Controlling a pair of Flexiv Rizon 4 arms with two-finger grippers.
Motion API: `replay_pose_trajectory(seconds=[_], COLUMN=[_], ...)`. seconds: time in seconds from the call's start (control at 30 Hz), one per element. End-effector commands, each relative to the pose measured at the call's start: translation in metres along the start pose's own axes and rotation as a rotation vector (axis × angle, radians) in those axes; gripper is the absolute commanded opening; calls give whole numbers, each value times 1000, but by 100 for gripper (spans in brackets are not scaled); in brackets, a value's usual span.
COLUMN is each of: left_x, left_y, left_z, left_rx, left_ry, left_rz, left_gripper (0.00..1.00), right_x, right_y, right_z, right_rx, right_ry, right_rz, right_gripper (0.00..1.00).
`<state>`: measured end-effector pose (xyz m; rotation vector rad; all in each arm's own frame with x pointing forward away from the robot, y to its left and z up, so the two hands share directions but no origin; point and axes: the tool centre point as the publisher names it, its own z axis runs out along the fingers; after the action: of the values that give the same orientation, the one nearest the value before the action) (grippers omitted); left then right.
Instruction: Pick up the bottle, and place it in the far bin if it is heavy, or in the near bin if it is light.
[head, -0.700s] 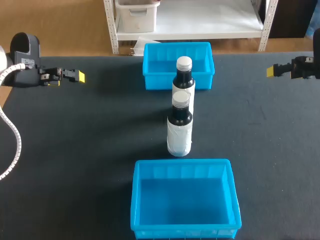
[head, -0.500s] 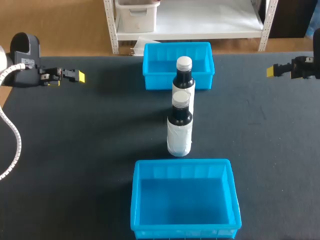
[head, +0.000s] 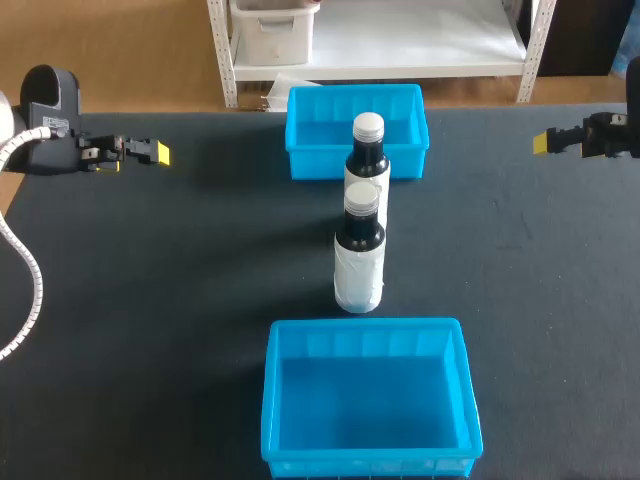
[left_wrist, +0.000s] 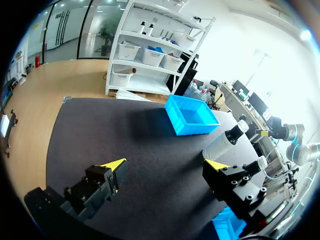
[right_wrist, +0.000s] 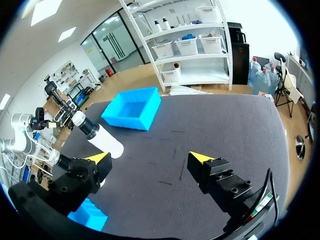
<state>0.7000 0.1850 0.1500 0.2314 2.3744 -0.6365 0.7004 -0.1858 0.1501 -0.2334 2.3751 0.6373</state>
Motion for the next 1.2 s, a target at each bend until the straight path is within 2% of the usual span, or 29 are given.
replay_pose_trajectory(seconds=[0.03,0.73,0.77,0.8,0.83,0.9,0.93,1.0,1.07,1.2], left_x=[0,0,0,0,0,0,0,0,0,0], left_y=[0,0,0,0,0,0,0,0,0,0], left_z=[0,0,0,0,0,0,0,0,0,0], left_rx=[0,0,0,0,0,0,0,0,0,0], left_ry=[0,0,0,0,0,0,0,0,0,0], left_rz=[0,0,0,0,0,0,0,0,0,0], left_gripper=[100,100,100,100,100,100,100,100,100,100], right_x=[0,0,-2,-3,-5,-5,-4,1,9,9], right_y=[1,1,7,11,15,21,24,30,33,33], right_z=[0,0,1,2,1,-3,-6,-10,-14,-14], right_rx=[3,3,-96,-149,-268,-403,-506,-647,-789,-789], right_ry=[-1,-1,14,29,45,95,151,271,370,370], right_rz=[1,1,-112,-208,-338,-537,-652,-840,-974,-974], right_gripper=[100,100,100,100,100,100,100,100,100,100])
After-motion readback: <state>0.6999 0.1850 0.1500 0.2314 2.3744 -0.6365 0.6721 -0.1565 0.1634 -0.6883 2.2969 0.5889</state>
